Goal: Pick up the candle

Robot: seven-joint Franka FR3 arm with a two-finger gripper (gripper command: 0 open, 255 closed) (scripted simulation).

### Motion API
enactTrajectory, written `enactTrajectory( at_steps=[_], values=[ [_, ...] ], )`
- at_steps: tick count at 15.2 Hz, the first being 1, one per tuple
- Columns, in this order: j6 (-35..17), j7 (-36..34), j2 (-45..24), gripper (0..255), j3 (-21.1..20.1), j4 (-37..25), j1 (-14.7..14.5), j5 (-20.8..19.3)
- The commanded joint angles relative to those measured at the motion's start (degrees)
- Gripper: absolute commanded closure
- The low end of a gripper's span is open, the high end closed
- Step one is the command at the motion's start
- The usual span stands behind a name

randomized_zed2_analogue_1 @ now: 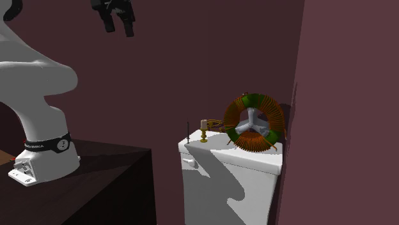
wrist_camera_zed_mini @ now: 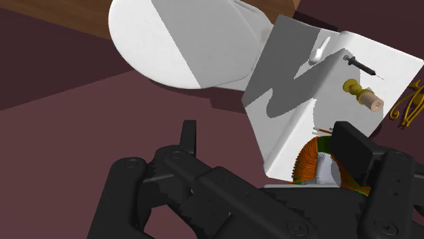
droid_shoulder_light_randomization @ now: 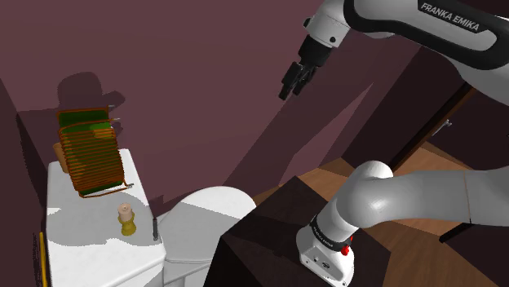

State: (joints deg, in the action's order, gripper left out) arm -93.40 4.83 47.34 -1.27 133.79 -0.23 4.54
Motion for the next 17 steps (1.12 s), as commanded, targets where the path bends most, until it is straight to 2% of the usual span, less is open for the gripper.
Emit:
enactTrajectory(
  at_steps=[1, 9, 17],
  values=[
    [0.0, 0.0, 0.0, 0, 0.0, 0.0, 0.0, 0.0],
    [-10.6, -8.1, -5.9, 0, -8.9, 4.9, -2.4, 4.5],
    [-21.6, -16.5, -16.8, 0, -18.1, 5.2, -3.9, 7.0]
  ],
)
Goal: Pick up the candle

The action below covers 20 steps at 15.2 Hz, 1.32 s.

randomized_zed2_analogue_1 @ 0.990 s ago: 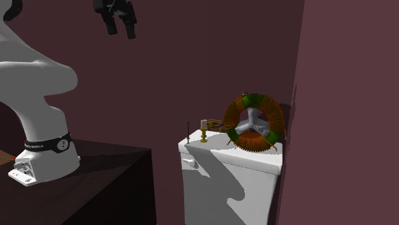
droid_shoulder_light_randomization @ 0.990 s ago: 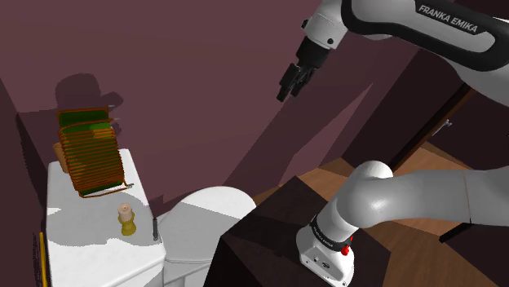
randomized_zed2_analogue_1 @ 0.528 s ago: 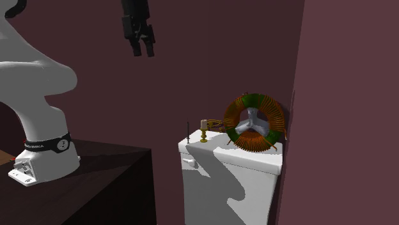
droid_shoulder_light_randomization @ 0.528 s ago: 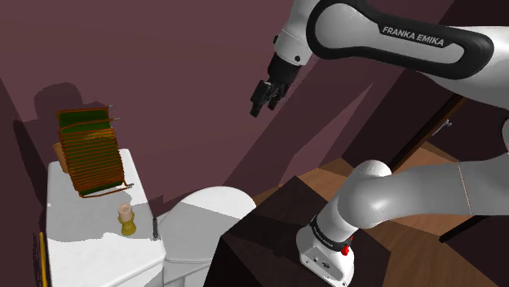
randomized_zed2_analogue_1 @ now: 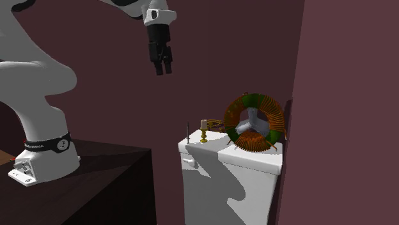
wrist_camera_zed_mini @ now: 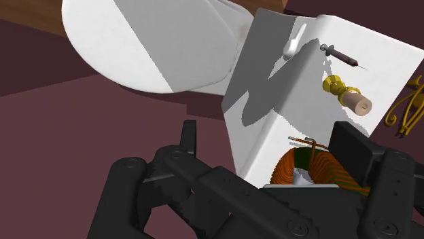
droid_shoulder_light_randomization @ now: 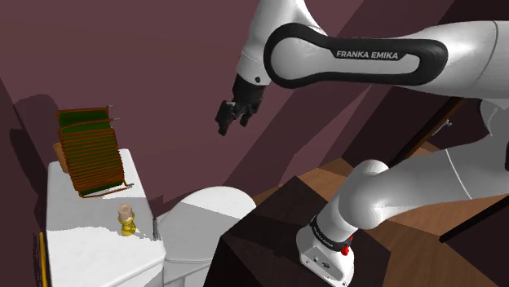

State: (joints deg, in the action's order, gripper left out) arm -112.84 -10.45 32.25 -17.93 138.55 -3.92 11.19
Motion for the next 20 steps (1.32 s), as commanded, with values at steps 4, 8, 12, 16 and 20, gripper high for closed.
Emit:
enactTrajectory(
  at_steps=[4, 8, 12, 16, 20],
  values=[
    [-7.5, -6.0, -8.8, 0, -6.0, -1.2, -0.3, -0.2],
    [-12.4, -11.6, -16.9, 0, -10.6, -3.9, 0.1, -2.5],
    [-16.5, -18.5, -26.1, 0, -14.5, -7.8, 0.4, -7.5],
    [-19.2, -26.5, -36.2, 0, -16.8, -12.9, -0.6, -14.9],
    [-20.2, -34.1, -46.4, 0, -16.3, -19.4, -4.1, -22.7]
  ],
)
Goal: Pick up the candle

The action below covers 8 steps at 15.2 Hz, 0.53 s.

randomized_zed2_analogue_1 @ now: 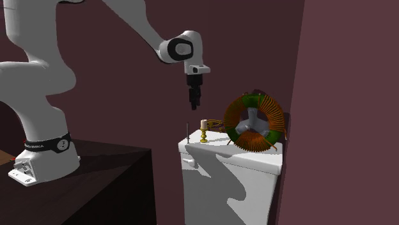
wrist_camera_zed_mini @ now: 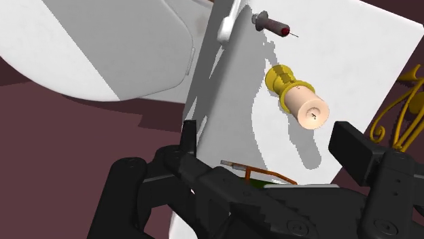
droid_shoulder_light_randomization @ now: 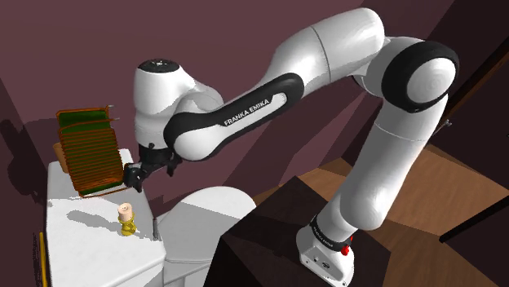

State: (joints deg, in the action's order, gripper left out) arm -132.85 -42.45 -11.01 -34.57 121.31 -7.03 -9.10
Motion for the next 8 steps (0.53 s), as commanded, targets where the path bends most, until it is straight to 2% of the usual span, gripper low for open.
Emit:
enactTrajectory(
  at_steps=[1, 7, 8],
  values=[
    [-0.3, -3.7, -5.6, 0, 0.8, -3.9, -2.1, -4.1],
    [0.8, -10.6, -19.7, 0, 4.4, -16.4, -9.9, -11.5],
    [0.8, -10.6, -19.9, 0, 4.5, -16.5, -10.1, -11.5]
  ],
)
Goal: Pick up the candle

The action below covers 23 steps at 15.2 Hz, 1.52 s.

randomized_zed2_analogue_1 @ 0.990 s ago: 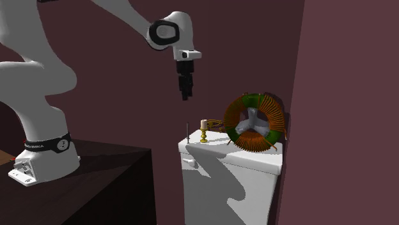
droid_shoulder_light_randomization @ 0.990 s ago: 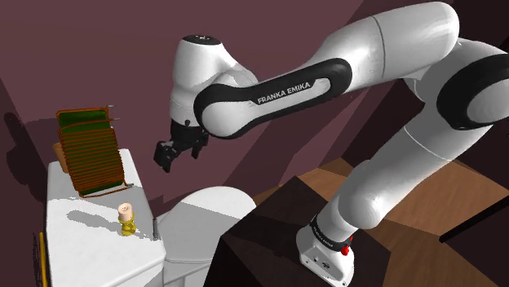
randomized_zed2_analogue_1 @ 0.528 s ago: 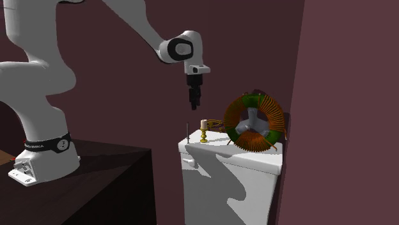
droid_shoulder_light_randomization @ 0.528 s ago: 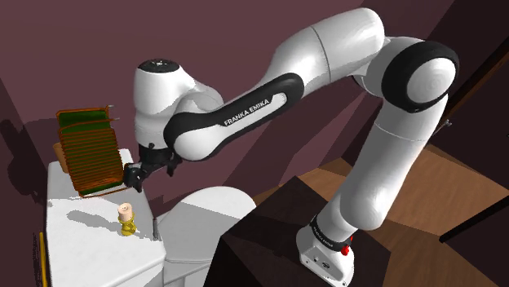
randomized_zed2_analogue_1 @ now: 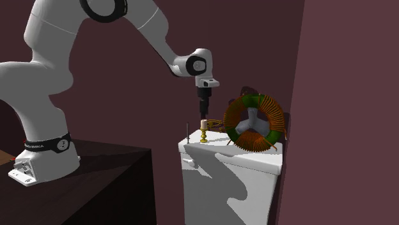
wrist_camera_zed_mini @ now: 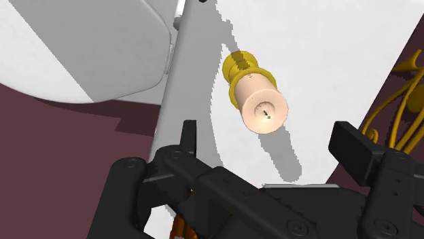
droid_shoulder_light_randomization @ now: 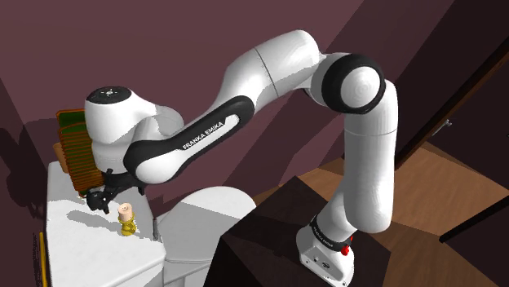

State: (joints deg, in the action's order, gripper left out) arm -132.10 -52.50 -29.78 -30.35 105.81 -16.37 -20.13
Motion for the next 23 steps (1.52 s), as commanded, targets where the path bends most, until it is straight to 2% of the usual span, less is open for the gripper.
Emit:
enactTrajectory(
  at_steps=[1, 9, 10, 19, 23],
  values=[
    [-0.4, -0.8, -1.6, 0, 0.6, -1.0, -0.9, -0.8],
    [-3.8, -2.1, -5.0, 0, 2.2, -0.7, -2.1, -3.0],
    [-3.7, -2.1, -5.0, 255, 2.2, -0.8, -2.1, -2.9],
    [-3.8, -2.1, -5.0, 255, 2.2, -0.7, -2.1, -3.0],
    [-1.8, -1.3, -2.9, 255, 1.2, -0.8, -1.3, -1.7]
  ],
)
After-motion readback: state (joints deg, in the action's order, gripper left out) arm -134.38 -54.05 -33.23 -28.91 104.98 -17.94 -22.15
